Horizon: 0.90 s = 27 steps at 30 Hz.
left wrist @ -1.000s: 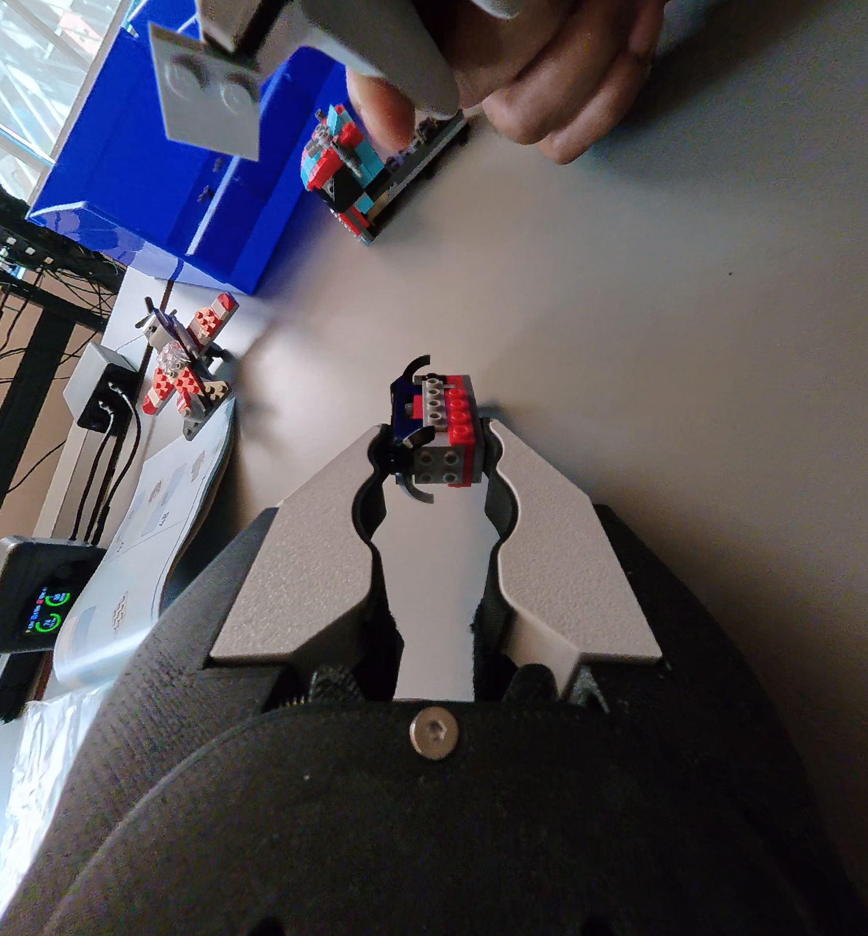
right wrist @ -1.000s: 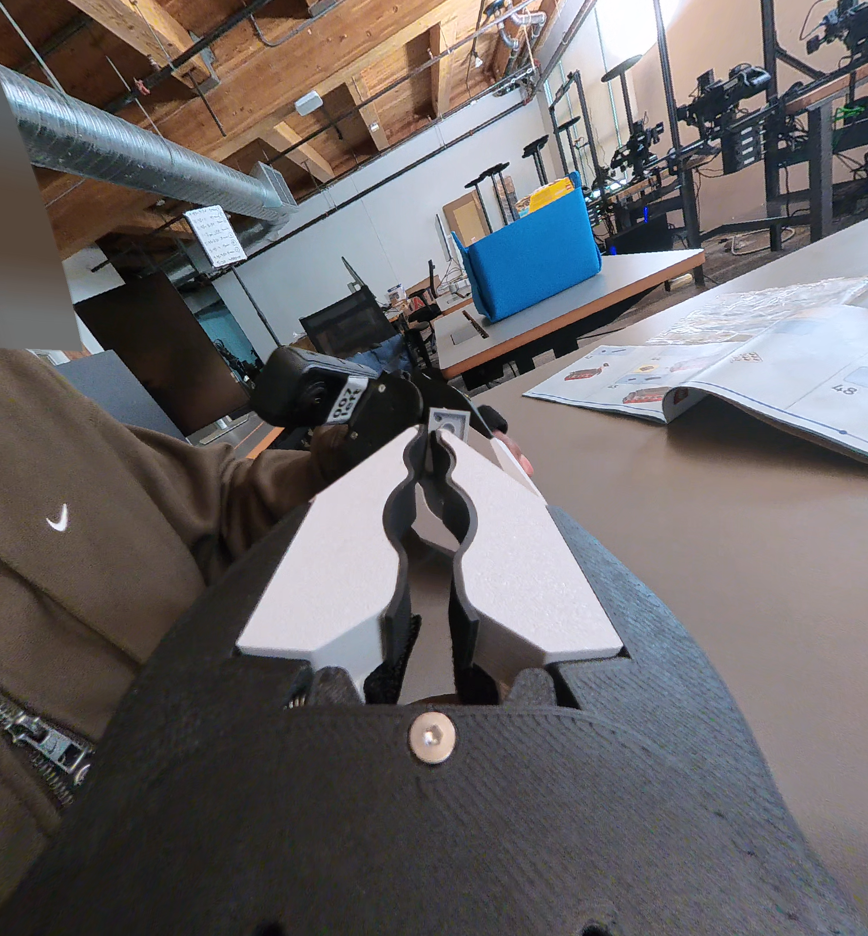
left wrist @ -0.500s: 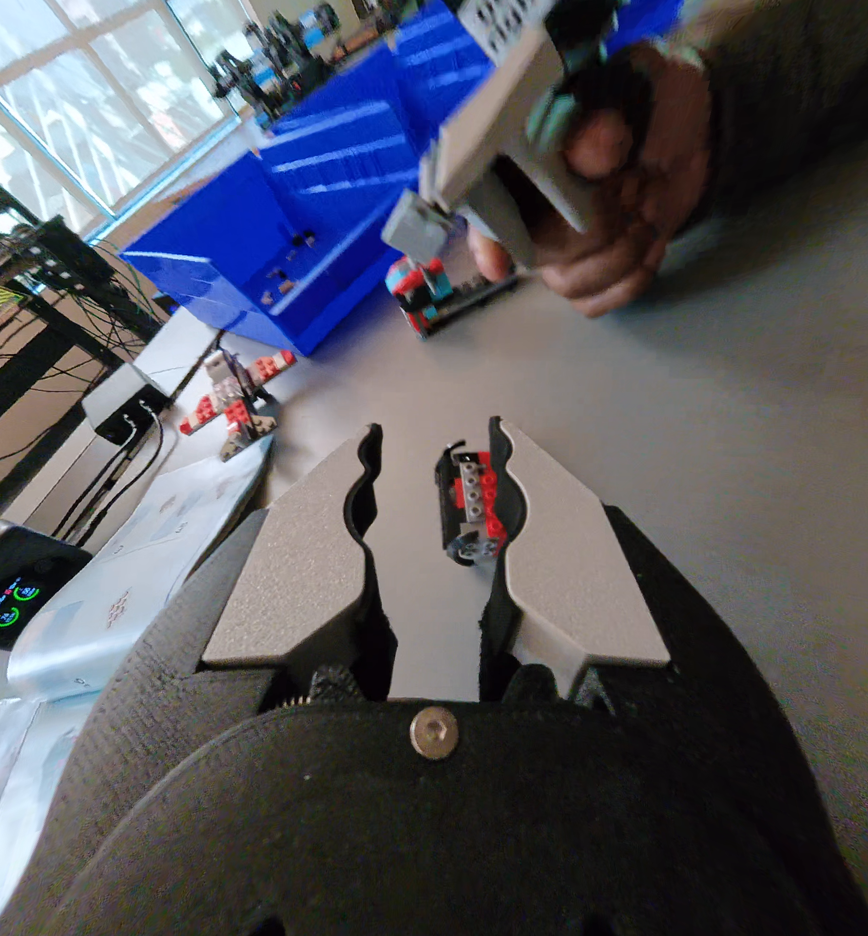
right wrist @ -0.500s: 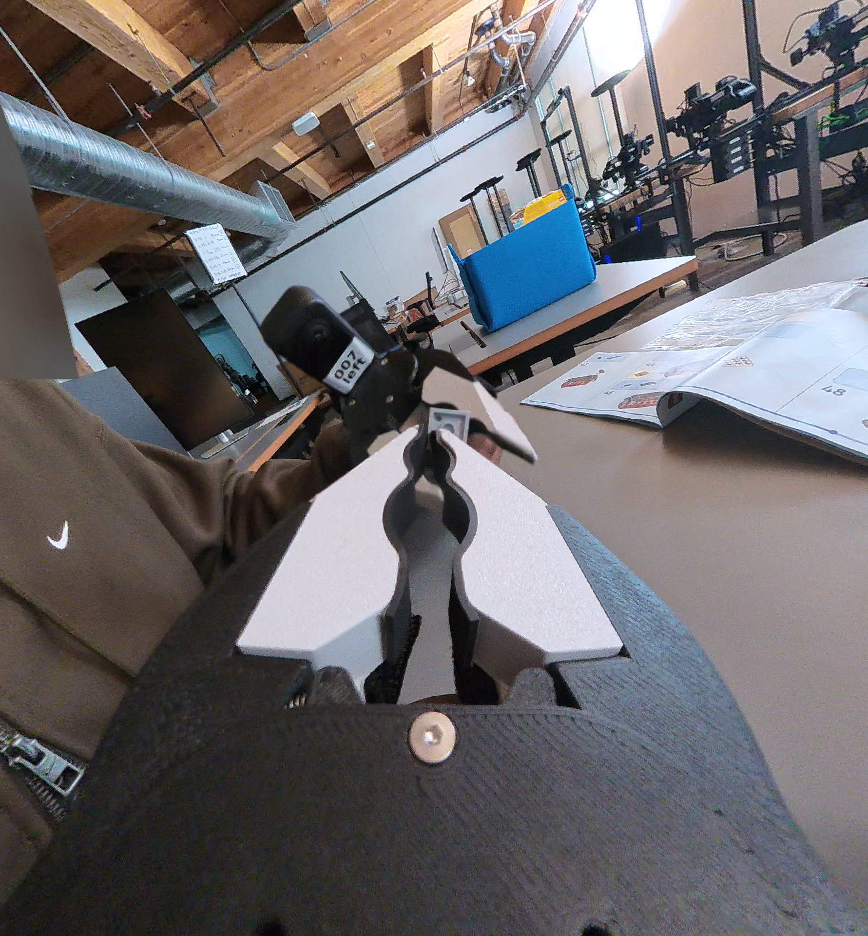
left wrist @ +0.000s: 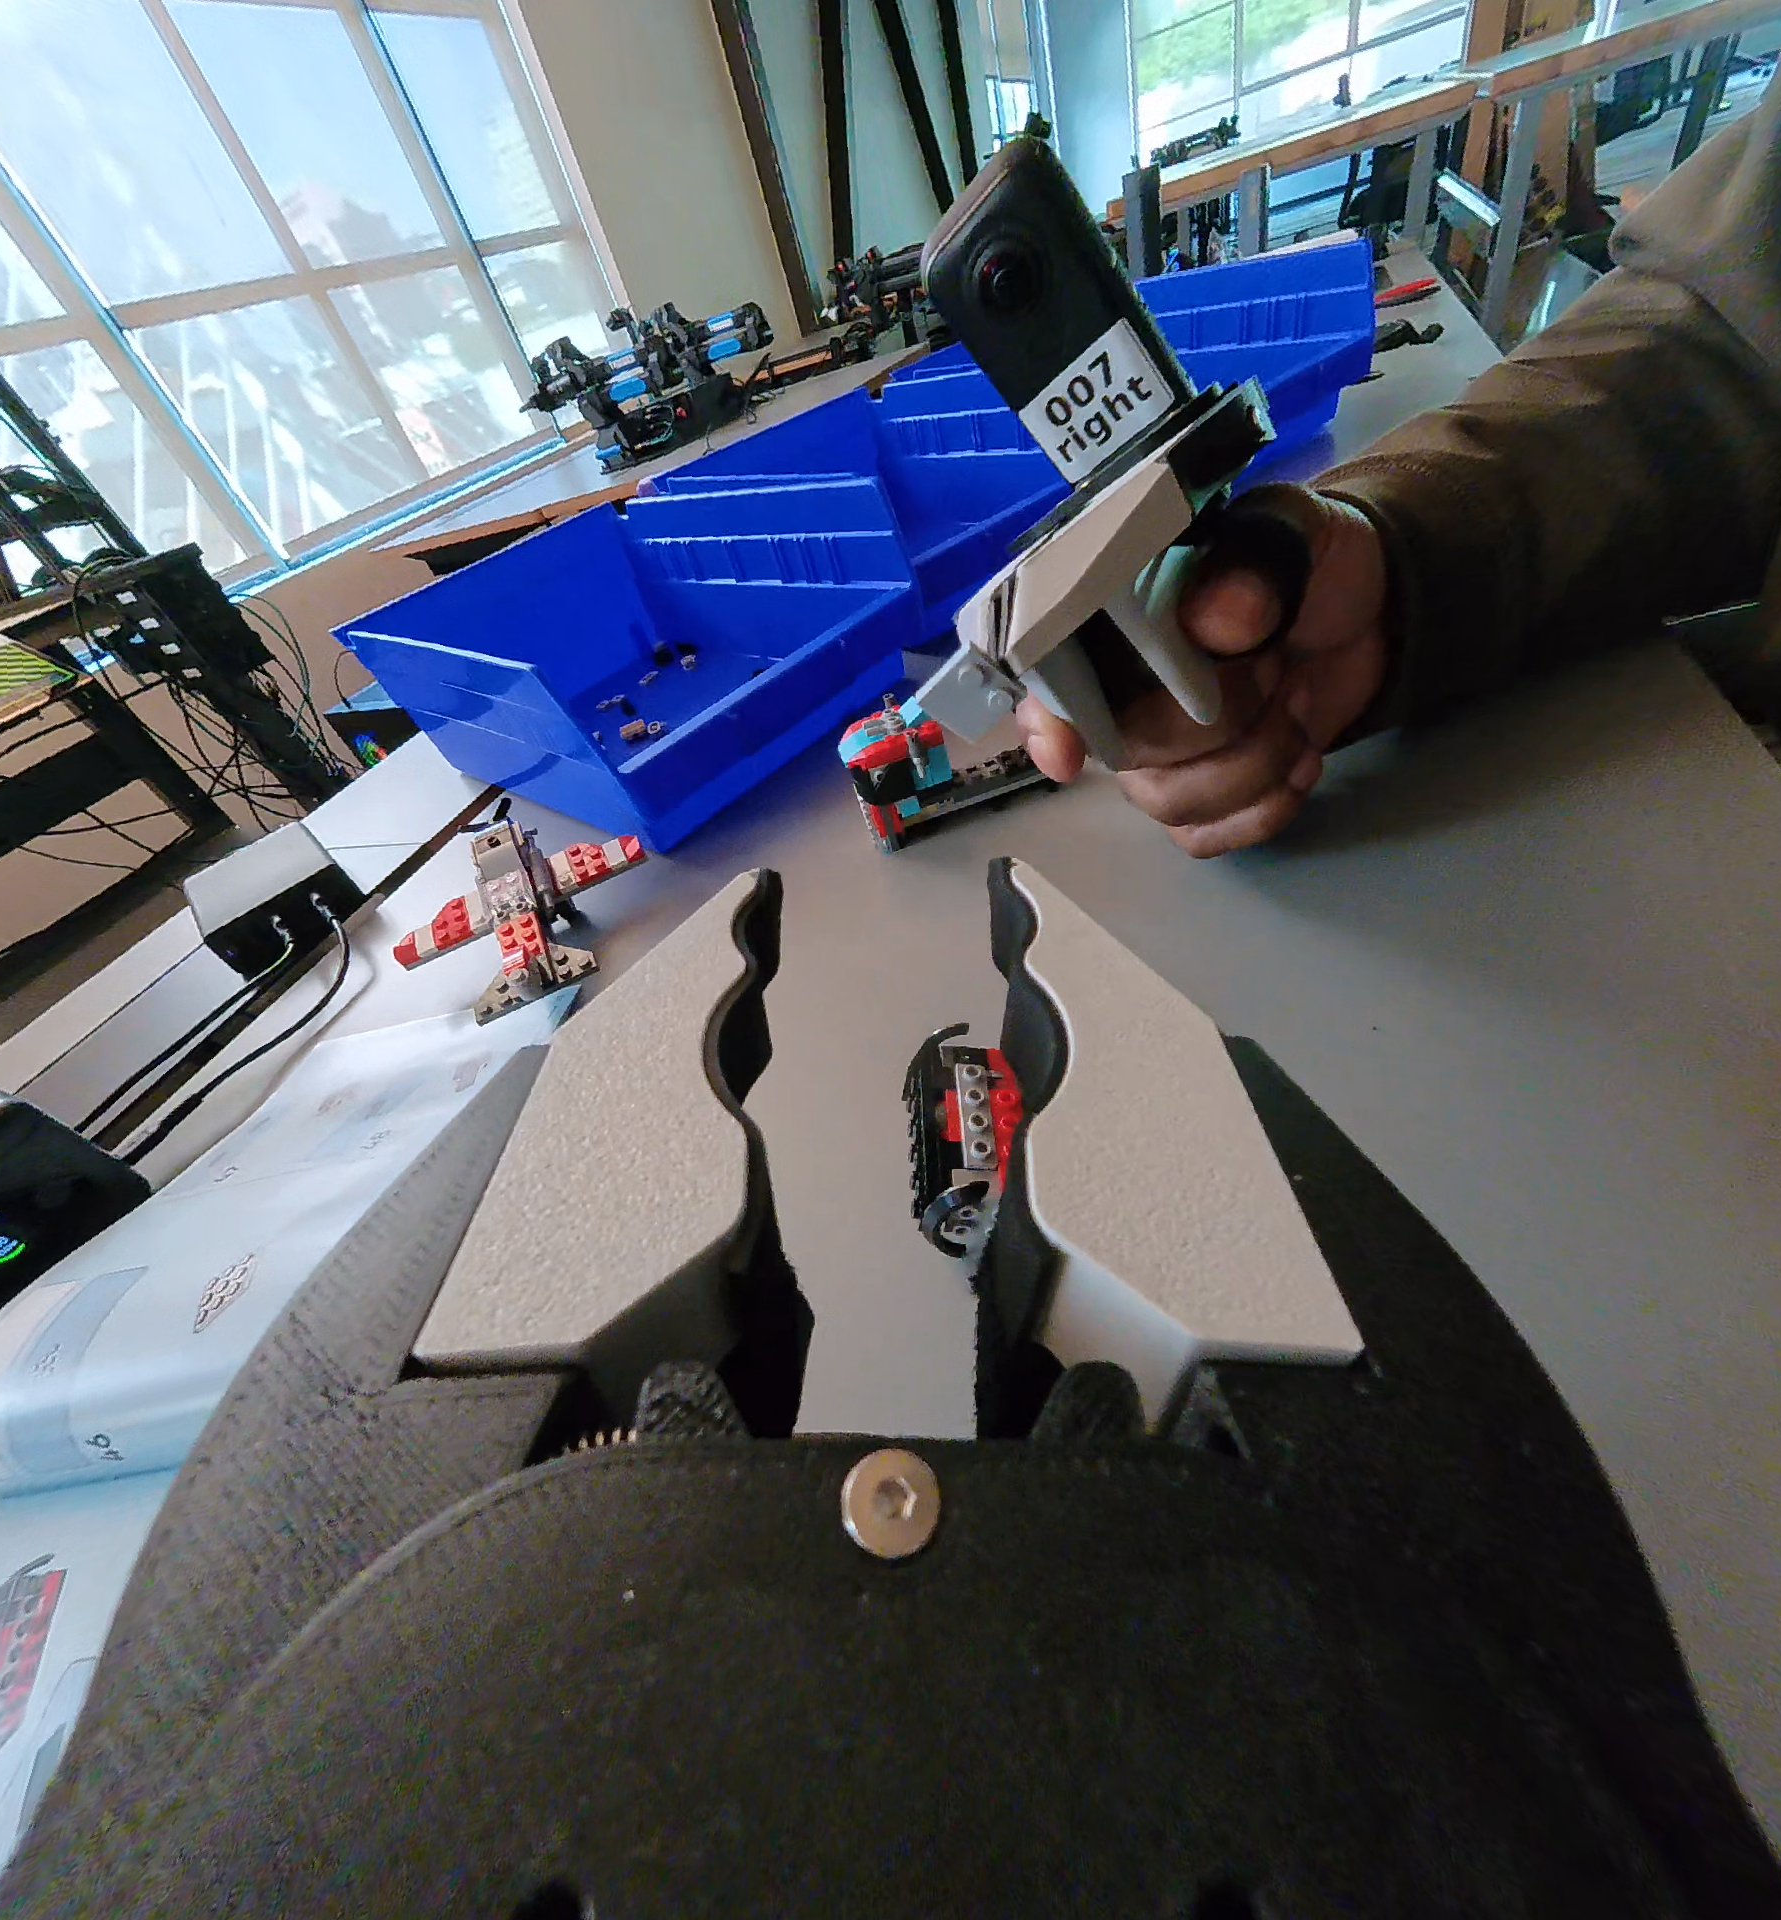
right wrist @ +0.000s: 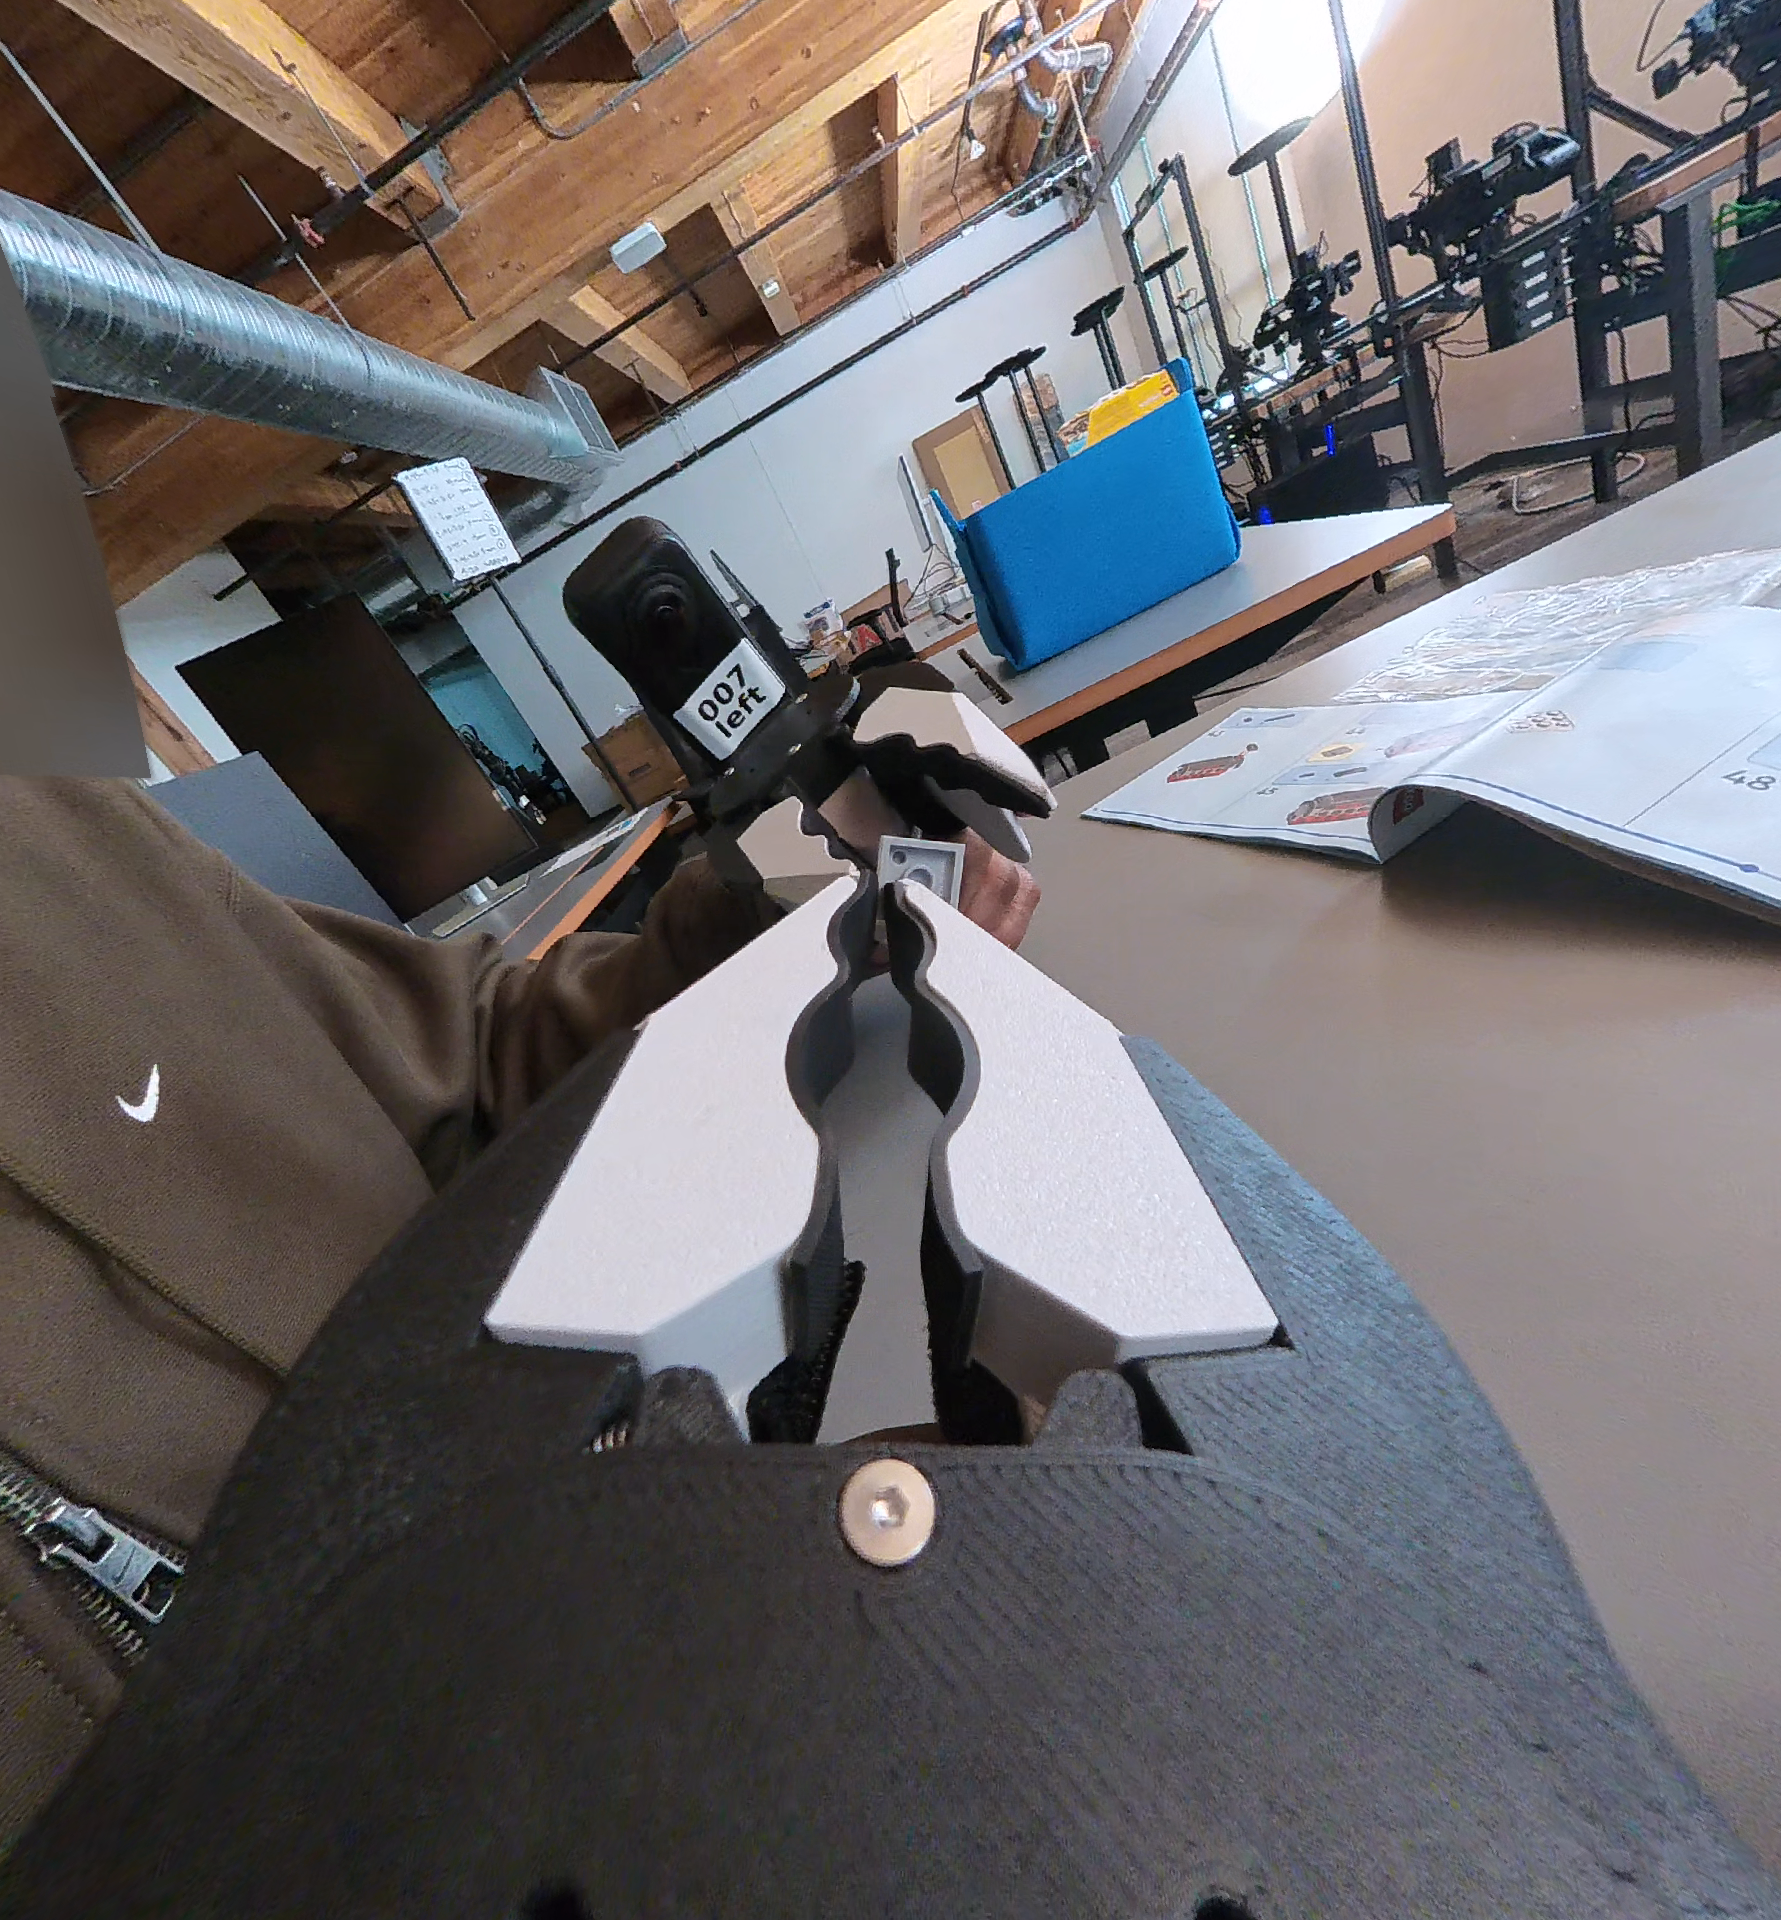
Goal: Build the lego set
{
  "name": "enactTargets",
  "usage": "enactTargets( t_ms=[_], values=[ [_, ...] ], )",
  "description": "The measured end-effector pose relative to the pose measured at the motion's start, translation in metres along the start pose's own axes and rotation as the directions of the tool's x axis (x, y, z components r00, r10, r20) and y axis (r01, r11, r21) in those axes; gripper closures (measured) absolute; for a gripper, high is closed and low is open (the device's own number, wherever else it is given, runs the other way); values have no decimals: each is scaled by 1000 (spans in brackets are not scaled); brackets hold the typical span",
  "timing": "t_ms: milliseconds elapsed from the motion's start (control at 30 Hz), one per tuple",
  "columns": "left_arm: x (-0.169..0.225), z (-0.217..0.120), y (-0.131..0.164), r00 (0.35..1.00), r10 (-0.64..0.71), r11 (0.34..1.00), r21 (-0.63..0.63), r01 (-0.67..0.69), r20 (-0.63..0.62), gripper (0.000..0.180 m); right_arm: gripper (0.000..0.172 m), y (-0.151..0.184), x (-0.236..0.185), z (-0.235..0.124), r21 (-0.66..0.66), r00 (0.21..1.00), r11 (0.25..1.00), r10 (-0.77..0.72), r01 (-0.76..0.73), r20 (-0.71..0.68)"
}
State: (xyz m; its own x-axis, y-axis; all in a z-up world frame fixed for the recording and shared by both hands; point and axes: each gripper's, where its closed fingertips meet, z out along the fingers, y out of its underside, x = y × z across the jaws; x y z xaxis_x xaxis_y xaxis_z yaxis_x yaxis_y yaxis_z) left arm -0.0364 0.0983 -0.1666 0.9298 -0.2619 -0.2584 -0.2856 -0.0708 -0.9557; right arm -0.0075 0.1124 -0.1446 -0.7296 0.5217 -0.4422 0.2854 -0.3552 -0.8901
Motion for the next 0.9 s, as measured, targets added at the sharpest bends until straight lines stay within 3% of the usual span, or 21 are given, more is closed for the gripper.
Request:
enactTargets(
  t_ms=[900],
  values=[
    [4,0,-7,998,-48,998,43,50,-33,139,169,4,-2,2,-13,1000,1000,15,-15,21]
  ],
)
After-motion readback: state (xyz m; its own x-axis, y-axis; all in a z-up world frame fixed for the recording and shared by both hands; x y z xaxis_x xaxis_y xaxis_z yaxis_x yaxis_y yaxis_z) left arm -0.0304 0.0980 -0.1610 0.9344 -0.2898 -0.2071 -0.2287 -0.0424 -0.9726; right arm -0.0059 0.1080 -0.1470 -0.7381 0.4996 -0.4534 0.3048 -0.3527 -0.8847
